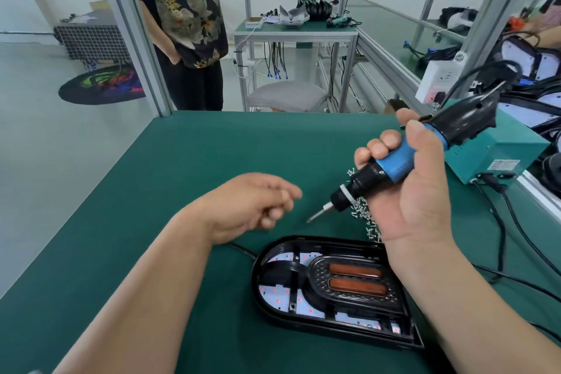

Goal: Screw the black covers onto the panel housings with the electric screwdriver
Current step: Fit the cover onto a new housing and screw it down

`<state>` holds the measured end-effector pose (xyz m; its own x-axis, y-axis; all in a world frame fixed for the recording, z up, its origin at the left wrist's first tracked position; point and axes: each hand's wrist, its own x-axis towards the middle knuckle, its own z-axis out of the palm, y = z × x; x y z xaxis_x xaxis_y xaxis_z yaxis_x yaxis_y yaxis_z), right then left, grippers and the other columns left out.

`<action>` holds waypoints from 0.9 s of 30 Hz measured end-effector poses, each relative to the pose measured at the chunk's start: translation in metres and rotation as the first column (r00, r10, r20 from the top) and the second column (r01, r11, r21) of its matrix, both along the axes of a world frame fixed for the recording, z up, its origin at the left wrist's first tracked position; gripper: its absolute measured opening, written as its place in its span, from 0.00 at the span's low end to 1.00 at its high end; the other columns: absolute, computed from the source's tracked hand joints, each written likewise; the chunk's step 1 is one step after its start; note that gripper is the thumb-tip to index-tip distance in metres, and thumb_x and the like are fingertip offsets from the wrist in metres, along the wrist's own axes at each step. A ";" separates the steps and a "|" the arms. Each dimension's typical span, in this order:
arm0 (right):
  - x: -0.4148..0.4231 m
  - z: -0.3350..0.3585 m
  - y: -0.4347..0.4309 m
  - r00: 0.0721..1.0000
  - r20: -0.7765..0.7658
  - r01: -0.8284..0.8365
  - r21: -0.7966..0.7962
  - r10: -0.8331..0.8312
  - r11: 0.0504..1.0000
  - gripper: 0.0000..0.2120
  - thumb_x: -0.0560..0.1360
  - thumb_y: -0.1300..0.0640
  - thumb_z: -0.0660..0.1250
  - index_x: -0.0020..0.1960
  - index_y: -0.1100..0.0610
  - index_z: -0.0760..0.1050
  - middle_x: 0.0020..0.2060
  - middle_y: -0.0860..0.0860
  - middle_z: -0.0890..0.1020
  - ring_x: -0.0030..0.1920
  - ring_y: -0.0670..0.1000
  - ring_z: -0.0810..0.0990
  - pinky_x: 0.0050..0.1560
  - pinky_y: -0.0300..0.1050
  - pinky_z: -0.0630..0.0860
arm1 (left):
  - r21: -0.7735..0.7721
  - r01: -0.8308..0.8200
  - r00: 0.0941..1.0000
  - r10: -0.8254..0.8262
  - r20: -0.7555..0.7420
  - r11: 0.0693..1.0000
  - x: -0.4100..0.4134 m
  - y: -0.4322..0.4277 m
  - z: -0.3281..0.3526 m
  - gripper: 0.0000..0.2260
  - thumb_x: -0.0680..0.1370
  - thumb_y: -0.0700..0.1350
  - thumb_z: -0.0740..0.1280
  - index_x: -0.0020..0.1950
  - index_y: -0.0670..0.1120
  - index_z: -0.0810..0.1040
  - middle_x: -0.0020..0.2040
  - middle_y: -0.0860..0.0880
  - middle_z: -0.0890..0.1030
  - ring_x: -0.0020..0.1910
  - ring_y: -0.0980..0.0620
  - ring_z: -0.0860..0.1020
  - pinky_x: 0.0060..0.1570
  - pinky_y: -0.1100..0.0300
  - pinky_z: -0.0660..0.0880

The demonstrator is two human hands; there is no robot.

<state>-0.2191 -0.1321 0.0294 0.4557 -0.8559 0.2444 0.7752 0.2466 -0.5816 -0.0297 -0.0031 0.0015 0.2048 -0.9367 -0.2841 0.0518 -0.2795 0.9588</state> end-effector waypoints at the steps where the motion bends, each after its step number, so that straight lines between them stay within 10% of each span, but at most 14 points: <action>1: -0.001 0.000 -0.003 1.000 0.003 0.023 0.020 -0.023 1.000 0.06 0.82 0.56 0.64 0.59 0.54 0.74 0.36 0.48 0.75 0.35 0.47 0.74 0.44 0.44 0.76 | -0.039 -0.115 0.982 0.108 -0.154 0.993 -0.002 -0.005 -0.001 0.11 0.84 0.30 0.60 0.61 0.34 0.80 0.43 0.45 0.78 0.32 0.55 0.71 0.29 0.65 0.67; 4: -0.003 -0.002 -0.009 0.997 0.008 0.073 0.063 -0.073 0.995 0.05 0.83 0.57 0.64 0.58 0.55 0.74 0.37 0.48 0.75 0.35 0.48 0.75 0.44 0.45 0.77 | -0.047 -0.237 0.914 0.207 -0.349 0.970 -0.008 -0.013 -0.002 0.14 0.82 0.26 0.55 0.60 0.32 0.79 0.43 0.43 0.79 0.29 0.56 0.70 0.25 0.67 0.64; 27: -0.014 0.002 -0.021 0.980 0.071 0.172 0.153 -0.184 0.973 0.08 0.81 0.58 0.69 0.58 0.56 0.73 0.37 0.49 0.76 0.35 0.49 0.75 0.47 0.47 0.78 | -0.153 0.045 0.952 -0.089 -0.294 0.987 -0.023 -0.012 -0.009 0.08 0.76 0.35 0.73 0.53 0.42 0.88 0.45 0.43 0.85 0.31 0.56 0.71 0.27 0.68 0.63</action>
